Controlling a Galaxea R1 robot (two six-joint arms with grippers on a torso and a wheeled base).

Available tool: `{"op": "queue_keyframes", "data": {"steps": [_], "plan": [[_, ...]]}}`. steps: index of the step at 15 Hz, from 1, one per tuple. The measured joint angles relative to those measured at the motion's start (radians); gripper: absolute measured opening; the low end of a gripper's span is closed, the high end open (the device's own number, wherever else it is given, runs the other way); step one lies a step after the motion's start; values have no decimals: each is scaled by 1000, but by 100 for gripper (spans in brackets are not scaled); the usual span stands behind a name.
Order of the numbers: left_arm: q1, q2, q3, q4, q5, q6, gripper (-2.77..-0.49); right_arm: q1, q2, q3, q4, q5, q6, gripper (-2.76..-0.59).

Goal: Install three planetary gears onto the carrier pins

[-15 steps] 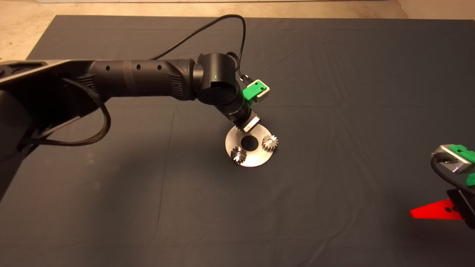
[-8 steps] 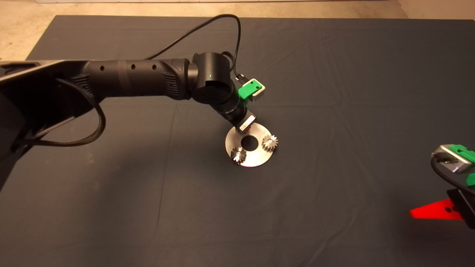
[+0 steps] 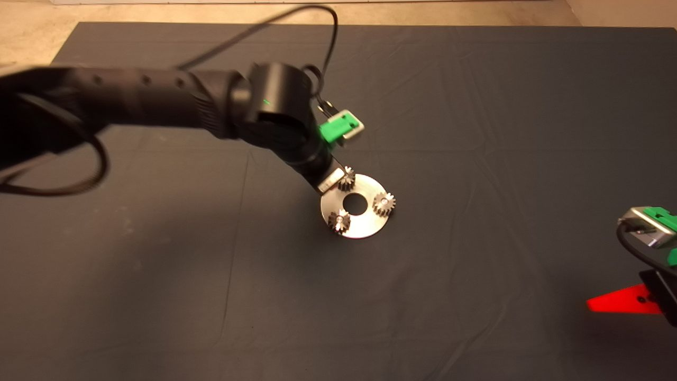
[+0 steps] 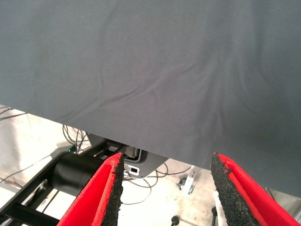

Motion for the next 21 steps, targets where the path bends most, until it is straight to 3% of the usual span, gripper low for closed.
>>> {"op": "queue_keyframes", "data": {"steps": [1, 3, 5, 6, 7, 8, 9, 11, 13, 14, 15, 17, 19, 20, 21], "plan": [[-26, -64, 64, -19, 12, -46, -164, 0, 25, 0, 0, 5, 0, -202], [-24, -191, 233, -52, 38, -161, -163, 0, 115, 0, -1, 15, 1, -202], [-22, -299, 433, -89, 35, -341, -163, -1, 239, 0, -16, 28, 1, -202], [-24, -351, 492, -100, 32, -413, -163, -13, 278, 1, -43, 29, 2, -202], [-27, -419, 539, -106, 40, -499, -163, -33, 312, 1, -91, 14, 5, -202], [-30, -458, 564, -108, 49, -558, -163, -55, 349, 1, -132, 2, 11, -202], [-28, -472, 584, -110, 55, -600, -163, -71, 379, 2, -153, 2, 30, -202], [12, -457, 608, -117, 60, -683, -163, -84, 396, 2, -184, -4, 107, -202], [81, -399, 623, -124, 53, -723, -163, -100, 406, 3, -212, -24, 132, -202], [105, -391, 626, -127, 47, -745, -163, -111, 423, 4, -214, -33, 132, -202], [117, -394, 629, -128, 51, -774, -163, -122, 444, 8, -214, -48, 135, -202], [146, -372, 629, -132, 64, -805, -163, -134, 496, 10, -215, -95, 171, -202], [155, -256, 629, -134, 65, -869, -163, -167, 522, 16, -219, -108, 188, -202], [158, -193, 629, -134, 57, -898, -163, -166, 517, 18, -219, -115, 188, -202], [157, -160, 630, -134, 49, -913, -163, -167, 507, 18, -219, -119, 188, -202]]}}
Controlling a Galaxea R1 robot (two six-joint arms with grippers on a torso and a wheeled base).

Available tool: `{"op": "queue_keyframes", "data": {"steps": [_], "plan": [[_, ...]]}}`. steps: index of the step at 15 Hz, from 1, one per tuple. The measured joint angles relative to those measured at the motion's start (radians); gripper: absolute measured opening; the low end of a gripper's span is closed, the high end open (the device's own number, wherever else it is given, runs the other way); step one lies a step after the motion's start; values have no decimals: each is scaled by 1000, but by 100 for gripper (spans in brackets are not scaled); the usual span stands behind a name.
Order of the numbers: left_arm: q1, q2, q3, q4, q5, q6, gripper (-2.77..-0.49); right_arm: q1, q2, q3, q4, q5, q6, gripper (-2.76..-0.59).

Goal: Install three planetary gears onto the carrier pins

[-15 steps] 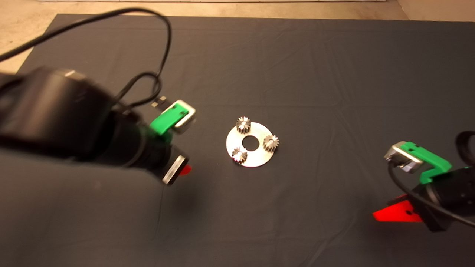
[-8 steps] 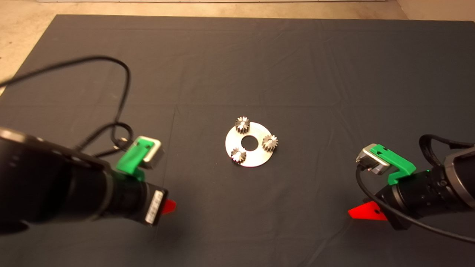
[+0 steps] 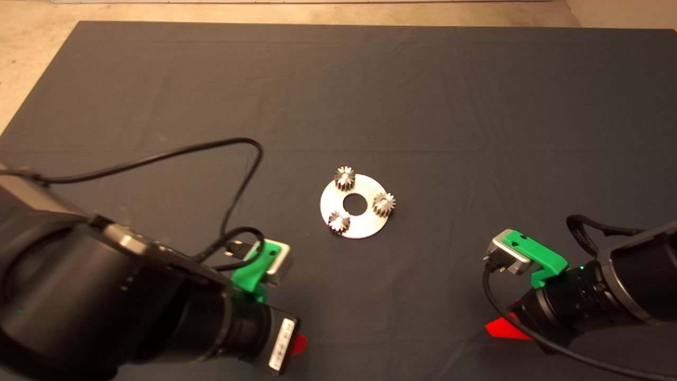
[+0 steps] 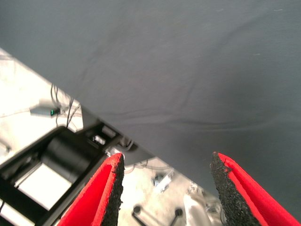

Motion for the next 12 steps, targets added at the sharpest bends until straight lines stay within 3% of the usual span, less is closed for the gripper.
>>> {"op": "queue_keyframes", "data": {"steps": [1, 2, 5, 7, 8, 10, 11, 12], "plan": [[1, 7, 0, 0, 2, -16, -163, 0, -6, 0, 0, -8, 4, -202], [4, -6, 1, -1, 7, -21, -163, -2, -3, 0, 0, -6, 7, -202], [9, -80, 1, -1, 31, -37, -163, -38, 5, 1, -3, -4, 39, -202], [9, -66, 1, -1, 22, -37, -163, -41, 11, 1, -12, -12, 104, -202], [9, -66, 1, -1, 22, -37, -163, -41, 13, 1, -21, -30, 137, -202], [9, -71, 1, -1, 23, -37, -163, -41, 20, 1, -37, -98, 187, -202], [9, -77, 1, -1, 24, -37, -163, -41, 25, 1, -40, -113, 197, -202], [9, -80, 1, -1, 24, -37, -163, -42, 26, 1, -42, -117, 202, -202]]}}
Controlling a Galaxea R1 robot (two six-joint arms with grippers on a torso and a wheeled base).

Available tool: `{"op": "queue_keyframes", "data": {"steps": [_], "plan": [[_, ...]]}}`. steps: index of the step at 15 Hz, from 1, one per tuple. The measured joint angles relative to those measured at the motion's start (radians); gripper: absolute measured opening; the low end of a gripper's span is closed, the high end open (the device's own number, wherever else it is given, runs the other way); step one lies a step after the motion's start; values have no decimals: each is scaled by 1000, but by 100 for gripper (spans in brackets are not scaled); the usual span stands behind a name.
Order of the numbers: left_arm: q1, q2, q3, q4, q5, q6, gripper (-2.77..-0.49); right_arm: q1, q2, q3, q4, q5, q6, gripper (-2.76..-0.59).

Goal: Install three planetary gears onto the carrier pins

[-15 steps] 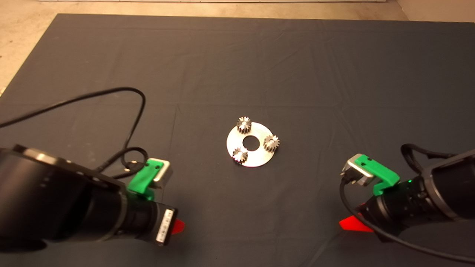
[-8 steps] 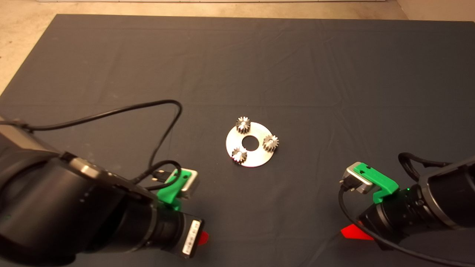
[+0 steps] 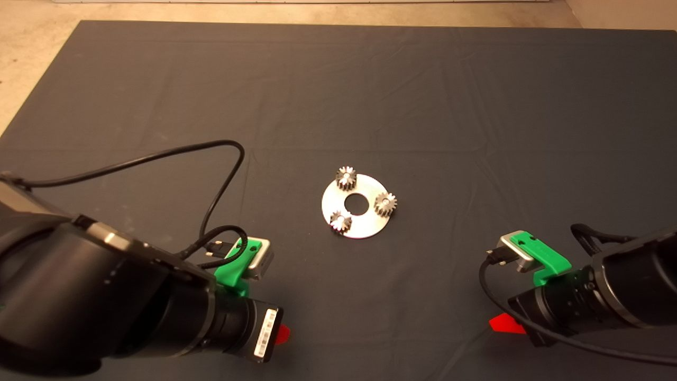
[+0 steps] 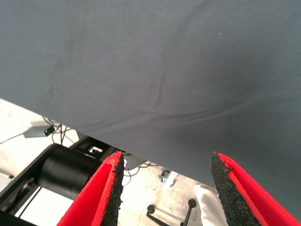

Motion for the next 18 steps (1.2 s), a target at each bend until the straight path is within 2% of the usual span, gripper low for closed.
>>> {"op": "queue_keyframes", "data": {"steps": [2, 5, 6, 9, 12, 14, 16, 18], "plan": [[0, 0, 0, 0, -1, 0, -163, 0, 0, 0, -2, -4, 22, -202], [0, 3, 0, 0, -1, 1, -163, 0, 0, 0, -42, -6, 58, -202], [0, 3, 0, 0, -1, 10, -163, 0, 0, 0, -45, -7, 60, -202], [0, 3, 0, 0, -16, 32, -163, 0, 0, 0, -46, -9, 60, -202], [0, -12, 0, 0, -17, 36, -163, 0, 0, 1, -47, -18, 60, -202], [0, -34, 0, 0, -18, 57, -163, -1, 0, 1, -47, -25, 60, -202], [0, -67, 0, 0, -20, 68, -163, -3, 0, 4, -49, -24, 60, -202], [0, -69, 0, 0, -44, 70, -163, -2, 0, 8, -50, -21, 60, -202]]}}
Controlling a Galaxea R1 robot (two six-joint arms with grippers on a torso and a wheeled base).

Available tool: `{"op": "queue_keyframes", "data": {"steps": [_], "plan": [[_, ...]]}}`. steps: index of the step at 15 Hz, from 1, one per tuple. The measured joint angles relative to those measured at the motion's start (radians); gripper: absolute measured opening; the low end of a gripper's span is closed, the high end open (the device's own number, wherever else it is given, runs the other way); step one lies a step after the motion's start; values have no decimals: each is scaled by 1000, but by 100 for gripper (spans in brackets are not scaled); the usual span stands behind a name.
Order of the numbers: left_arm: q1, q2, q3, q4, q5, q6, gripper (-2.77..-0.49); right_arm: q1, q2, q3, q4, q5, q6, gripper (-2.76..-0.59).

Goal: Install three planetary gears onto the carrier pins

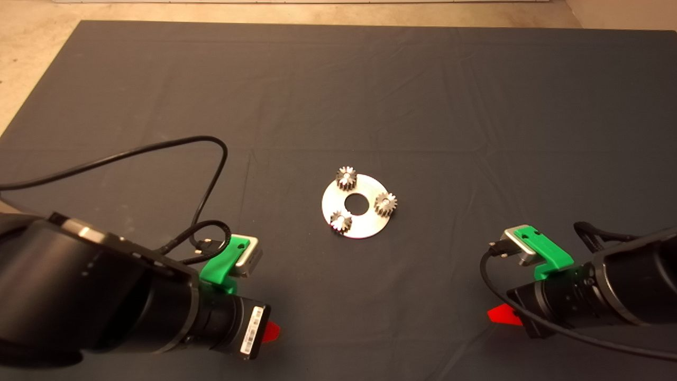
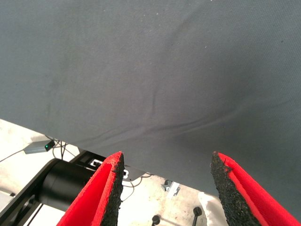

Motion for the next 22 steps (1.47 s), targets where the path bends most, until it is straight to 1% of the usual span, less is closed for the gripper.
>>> {"op": "queue_keyframes", "data": {"steps": [1, 3, 12, 15, 17, 18, 20, 21, 22], "plan": [[0, 0, 0, 0, -5, 0, -163, 0, 0, 0, 0, 0, 0, -202], [0, 2, 0, 0, -6, 0, -163, 0, 1, 0, 0, -1, 0, -202], [0, 0, 0, 0, -6, 0, -163, 0, 15, 1, -1, 1, 0, -202], [0, 1, 0, 0, -7, 1, -163, 0, 53, 1, -2, 1, 0, -202], [0, 0, 0, 0, -7, 4, -163, -1, 85, 1, -5, 4, 8, -202], [0, 0, 0, 0, -6, 4, -163, -3, 89, 1, -11, 2, 18, -202], [0, 1, 0, 0, -7, 4, -163, -8, 86, 1, -16, -1, 22, -202], [0, 3, 0, 0, -7, 4, -163, -16, 85, 1, -18, -3, 23, -202], [0, 3, 0, 0, -7, 4, -163, -32, 85, 1, -18, -3, 23, -202]]}}
